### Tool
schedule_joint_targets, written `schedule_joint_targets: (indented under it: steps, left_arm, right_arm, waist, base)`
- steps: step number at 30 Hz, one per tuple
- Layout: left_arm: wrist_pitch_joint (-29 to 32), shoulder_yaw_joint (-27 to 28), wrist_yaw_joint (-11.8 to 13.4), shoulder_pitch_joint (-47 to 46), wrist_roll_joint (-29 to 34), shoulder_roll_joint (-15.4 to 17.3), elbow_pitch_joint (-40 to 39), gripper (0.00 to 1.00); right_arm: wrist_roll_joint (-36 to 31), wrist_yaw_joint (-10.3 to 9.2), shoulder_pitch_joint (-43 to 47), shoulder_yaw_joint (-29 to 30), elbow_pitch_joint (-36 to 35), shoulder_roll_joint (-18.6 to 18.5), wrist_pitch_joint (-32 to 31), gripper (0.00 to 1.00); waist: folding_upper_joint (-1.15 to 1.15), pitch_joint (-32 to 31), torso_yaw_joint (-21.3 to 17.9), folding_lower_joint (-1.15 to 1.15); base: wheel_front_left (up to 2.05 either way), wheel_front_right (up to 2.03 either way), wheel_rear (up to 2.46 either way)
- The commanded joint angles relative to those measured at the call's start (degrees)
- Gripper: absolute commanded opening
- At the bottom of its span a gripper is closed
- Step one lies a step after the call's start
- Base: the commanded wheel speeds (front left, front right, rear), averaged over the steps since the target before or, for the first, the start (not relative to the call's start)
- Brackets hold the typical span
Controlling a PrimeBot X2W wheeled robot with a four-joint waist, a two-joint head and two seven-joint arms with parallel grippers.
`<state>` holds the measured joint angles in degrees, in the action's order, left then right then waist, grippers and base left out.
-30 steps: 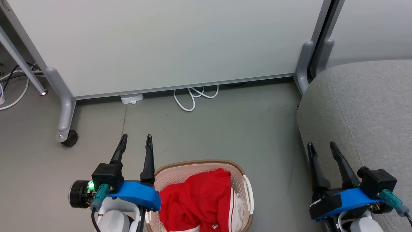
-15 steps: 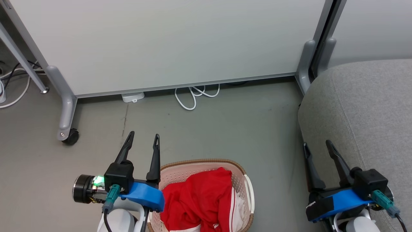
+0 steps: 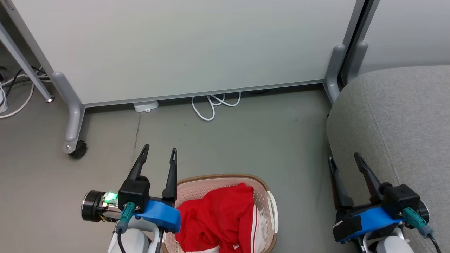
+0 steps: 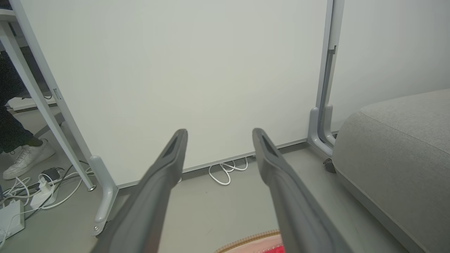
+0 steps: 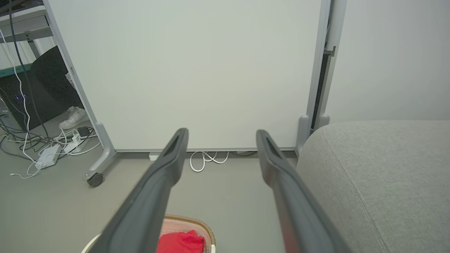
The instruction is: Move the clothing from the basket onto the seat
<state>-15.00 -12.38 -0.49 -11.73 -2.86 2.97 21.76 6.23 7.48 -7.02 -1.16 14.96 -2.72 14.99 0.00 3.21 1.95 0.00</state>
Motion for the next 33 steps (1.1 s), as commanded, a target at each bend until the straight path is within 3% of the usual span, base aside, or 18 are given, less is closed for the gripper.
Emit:
schedule_joint_targets:
  steps: [1,13,23,33]
  left_arm:
    - [-0.3,0.0,0.0,-0.1,-0.1,-0.1,0.1,1.0]
    - [-0.2,-0.6,-2.5,-4.9,1.2,0.6,3.2,1.0]
    - [-0.2,-4.6,-5.4,-16.1,4.0,3.9,13.9,1.0]
    - [-0.2,-11.2,-6.8,-27.4,5.6,5.4,24.8,1.0]
  right_arm:
    - [0.0,0.03,-0.2,0.0,-0.2,-0.3,0.3,1.0]
    - [-0.4,0.03,-3.0,-0.6,-1.2,-0.3,0.3,1.0]
    - [0.4,0.03,-9.8,-1.1,-3.0,-0.2,0.3,1.0]
    - [1.7,0.03,-15.8,-2.3,-4.8,-0.2,0.3,1.0]
  waist:
    - [0.0,0.0,0.0,0.0]
    - [0.0,4.8,-2.9,0.0]
    - [0.0,16.4,-9.2,0.0]
    - [0.0,27.9,-12.6,0.0]
  base:
    - [0.0,0.0,0.0]
    - [0.0,0.0,0.0]
    - [0.0,0.0,0.0]
    - [0.0,0.0,0.0]
